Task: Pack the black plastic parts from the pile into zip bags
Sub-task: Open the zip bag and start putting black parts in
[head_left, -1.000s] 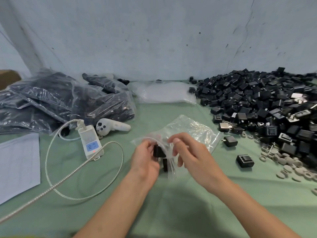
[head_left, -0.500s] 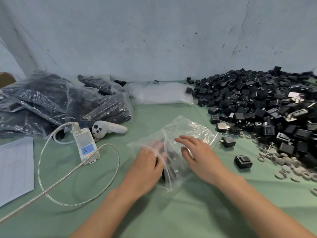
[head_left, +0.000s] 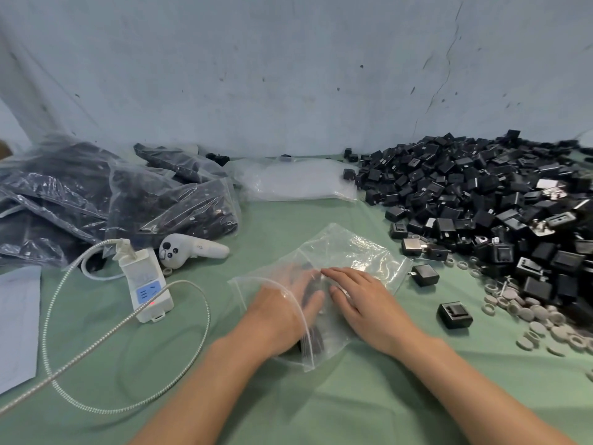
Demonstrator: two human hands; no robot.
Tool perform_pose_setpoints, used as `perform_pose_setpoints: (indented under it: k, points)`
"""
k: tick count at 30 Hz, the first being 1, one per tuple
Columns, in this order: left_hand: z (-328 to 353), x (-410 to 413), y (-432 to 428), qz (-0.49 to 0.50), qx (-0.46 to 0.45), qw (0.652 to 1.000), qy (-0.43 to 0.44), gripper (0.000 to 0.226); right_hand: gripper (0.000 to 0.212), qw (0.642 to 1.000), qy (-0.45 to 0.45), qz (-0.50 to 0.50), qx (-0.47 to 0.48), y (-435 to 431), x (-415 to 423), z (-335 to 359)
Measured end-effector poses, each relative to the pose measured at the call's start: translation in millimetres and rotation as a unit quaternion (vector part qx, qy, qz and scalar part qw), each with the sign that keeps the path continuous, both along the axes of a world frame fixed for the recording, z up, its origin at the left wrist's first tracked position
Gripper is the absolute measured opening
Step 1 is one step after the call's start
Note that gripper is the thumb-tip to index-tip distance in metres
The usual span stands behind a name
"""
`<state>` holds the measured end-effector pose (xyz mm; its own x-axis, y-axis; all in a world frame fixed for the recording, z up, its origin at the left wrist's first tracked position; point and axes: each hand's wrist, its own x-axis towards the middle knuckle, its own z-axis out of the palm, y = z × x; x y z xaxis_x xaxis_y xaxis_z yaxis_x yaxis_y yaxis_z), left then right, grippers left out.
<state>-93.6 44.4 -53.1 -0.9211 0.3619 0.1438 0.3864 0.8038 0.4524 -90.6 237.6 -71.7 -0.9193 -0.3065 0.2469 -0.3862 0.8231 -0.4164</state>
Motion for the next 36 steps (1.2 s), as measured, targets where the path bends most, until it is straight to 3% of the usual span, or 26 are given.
perform_pose_setpoints:
  k: [4,10,15,21,24,28,34,36]
  points:
    - [3,0,4,-0.005,0.026,0.999,-0.041,0.034,0.042,1.000,-0.001,-0.012,-0.018,1,-1,-4]
    - [2,-3,6,0.027,-0.003,0.999,-0.039,0.039,0.040,0.999,-0.004,-0.023,-0.033,2,-1,-8]
    - [-7,3,2,0.009,0.033,0.999,0.014,0.036,0.039,0.999,0.000,-0.018,-0.046,3,-1,-8]
    - [-9,7,0,-0.039,0.064,0.996,0.053,0.018,0.037,0.999,0.010,-0.013,-0.038,3,-3,-8]
    - [-7,4,0,-0.009,0.073,0.997,0.032,0.023,0.036,0.999,0.012,-0.011,-0.036,4,-4,-9]
    - [-10,-2,1,-0.001,0.000,0.999,0.053,0.038,0.033,0.999,0.008,-0.011,-0.046,6,-6,-10]
    - [-11,-8,4,-0.034,-0.043,0.994,0.098,0.033,0.035,1.000,0.012,-0.004,-0.028,6,-6,-10]
    - [-13,-3,9,0.016,-0.039,0.995,0.096,0.036,0.037,1.000,0.012,-0.002,-0.027,6,-6,-10]
